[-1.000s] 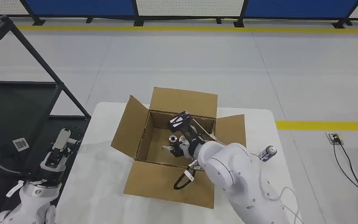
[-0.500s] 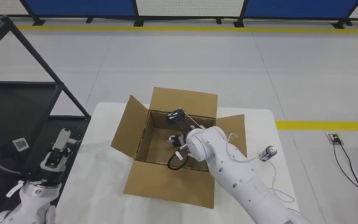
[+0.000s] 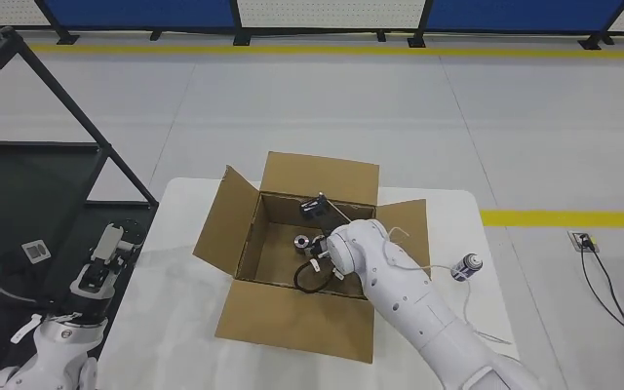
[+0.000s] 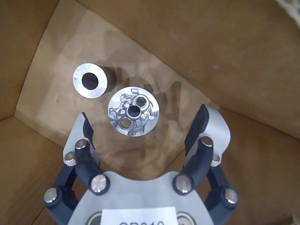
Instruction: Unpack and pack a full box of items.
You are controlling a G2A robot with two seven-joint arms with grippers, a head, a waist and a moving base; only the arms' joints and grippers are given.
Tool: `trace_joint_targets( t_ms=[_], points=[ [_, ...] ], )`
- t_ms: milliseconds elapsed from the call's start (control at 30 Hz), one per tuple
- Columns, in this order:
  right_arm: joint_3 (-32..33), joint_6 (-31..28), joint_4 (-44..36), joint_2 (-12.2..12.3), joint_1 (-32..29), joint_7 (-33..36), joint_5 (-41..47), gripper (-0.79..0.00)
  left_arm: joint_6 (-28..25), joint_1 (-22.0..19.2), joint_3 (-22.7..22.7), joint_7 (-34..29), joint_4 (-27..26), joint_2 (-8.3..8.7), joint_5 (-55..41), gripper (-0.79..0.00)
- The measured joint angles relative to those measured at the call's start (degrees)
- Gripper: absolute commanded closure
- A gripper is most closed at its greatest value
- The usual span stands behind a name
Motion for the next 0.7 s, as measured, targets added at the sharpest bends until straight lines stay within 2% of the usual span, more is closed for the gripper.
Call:
trace_joint_targets(
  t_ms=[267, 367, 400, 433, 600, 700],
  points=[
    [-0.9, -0.67, 4.88, -1.67, 1.28, -1.79, 1.0, -0.785, 0.0, 0.0, 0.0, 0.0, 0.0, 0.0, 0.0, -0.785],
    [-0.99, -1.02, 6.44, -2.14, 1.65, -2.4, 1.39, -0.517, 0.0, 0.0, 0.0, 0.0, 0.0, 0.0, 0.0, -0.785],
    [-1.01, -1.19, 7.07, -2.34, 1.82, -2.61, 1.58, -0.462, 0.0, 0.0, 0.0, 0.0, 0.0, 0.0, 0.0, -0.785],
    [-1.01, -1.3, 7.5, -2.48, 1.94, -2.74, 1.71, -0.366, 0.0, 0.0, 0.0, 0.0, 0.0, 0.0, 0.0, -0.785],
    [-0.95, -1.82, 9.47, -3.16, 2.5, -3.51, 2.22, -0.28, 0.0, 0.0, 0.0, 0.0, 0.0, 0.0, 0.0, -0.785],
    [-0.83, -1.93, 10.29, -3.45, 2.72, -3.89, 2.33, -0.16, 0.0, 0.0, 0.0, 0.0, 0.0, 0.0, 0.0, -0.785]
  ],
)
